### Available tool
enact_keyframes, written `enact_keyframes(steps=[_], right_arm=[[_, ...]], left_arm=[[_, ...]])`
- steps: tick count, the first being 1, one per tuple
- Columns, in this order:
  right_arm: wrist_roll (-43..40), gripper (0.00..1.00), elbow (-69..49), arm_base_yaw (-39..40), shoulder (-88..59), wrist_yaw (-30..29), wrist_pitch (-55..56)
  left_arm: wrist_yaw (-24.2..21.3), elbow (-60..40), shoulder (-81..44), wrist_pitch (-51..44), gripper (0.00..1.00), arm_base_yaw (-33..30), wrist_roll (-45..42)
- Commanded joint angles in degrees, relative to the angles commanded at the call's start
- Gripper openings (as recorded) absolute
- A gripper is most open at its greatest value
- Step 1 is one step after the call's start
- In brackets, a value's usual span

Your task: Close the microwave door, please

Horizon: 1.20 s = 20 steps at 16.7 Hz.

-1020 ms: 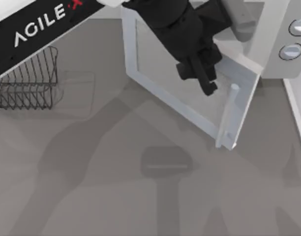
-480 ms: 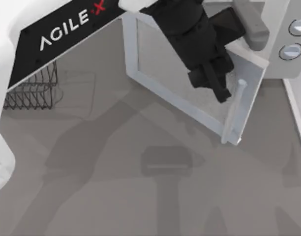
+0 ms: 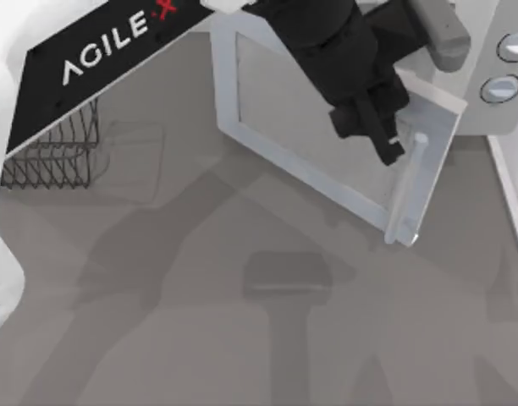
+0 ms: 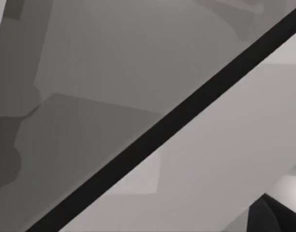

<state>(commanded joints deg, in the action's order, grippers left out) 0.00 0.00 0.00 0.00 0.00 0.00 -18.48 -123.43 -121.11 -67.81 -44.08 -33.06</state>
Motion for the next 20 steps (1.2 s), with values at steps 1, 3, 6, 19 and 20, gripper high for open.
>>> enact_keyframes(steps=[1, 3, 6, 19, 20], right_arm=[[0.0, 1.00, 0.0, 0.0, 0.0, 0.0, 0.0], [0.0, 1.00, 0.0, 0.0, 0.0, 0.0, 0.0], [0.0, 1.00, 0.0, 0.0, 0.0, 0.0, 0.0], [0.0, 1.00, 0.0, 0.0, 0.0, 0.0, 0.0], [0.0, 1.00, 0.0, 0.0, 0.0, 0.0, 0.0]], left_arm=[[-0.1, -0.1, -0.4, -0.4, 0.00, -0.4, 0.1], [0.0, -0.1, -1.7, -1.4, 0.00, -1.3, 0.5], [0.3, -0.9, -3.8, -2.7, 0.00, -2.3, 1.3], [0.1, -7.6, -6.0, -3.8, 0.00, -3.0, 2.0], [-0.1, -8.2, -7.0, -4.7, 0.00, -3.4, 2.2]])
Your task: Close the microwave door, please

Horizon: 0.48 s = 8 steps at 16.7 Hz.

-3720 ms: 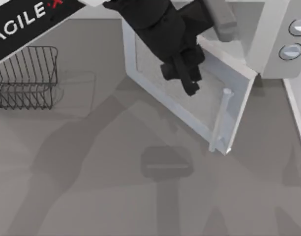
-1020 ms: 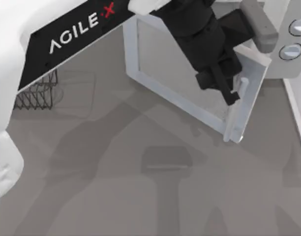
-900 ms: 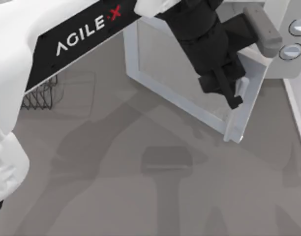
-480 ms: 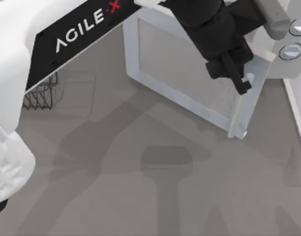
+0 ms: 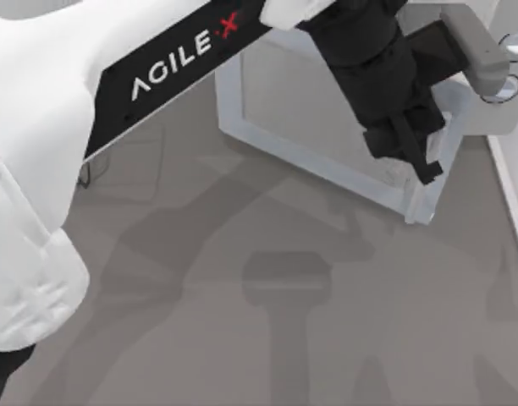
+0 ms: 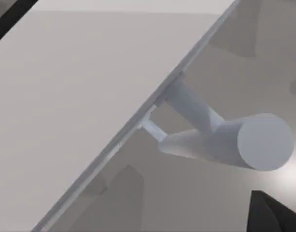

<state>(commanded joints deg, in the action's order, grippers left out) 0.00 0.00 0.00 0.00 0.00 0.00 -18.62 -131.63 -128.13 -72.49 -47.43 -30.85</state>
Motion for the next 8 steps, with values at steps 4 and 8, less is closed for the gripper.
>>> enact_keyframes(steps=[4, 8], right_arm=[[0.0, 1.00, 0.0, 0.0, 0.0, 0.0, 0.0], [0.0, 1.00, 0.0, 0.0, 0.0, 0.0, 0.0]], left_arm=[[0.3, -3.4, -2.6, -1.6, 0.00, -0.7, 1.0], [1.7, -6.8, -1.7, 0.2, 0.00, -0.2, 1.2]])
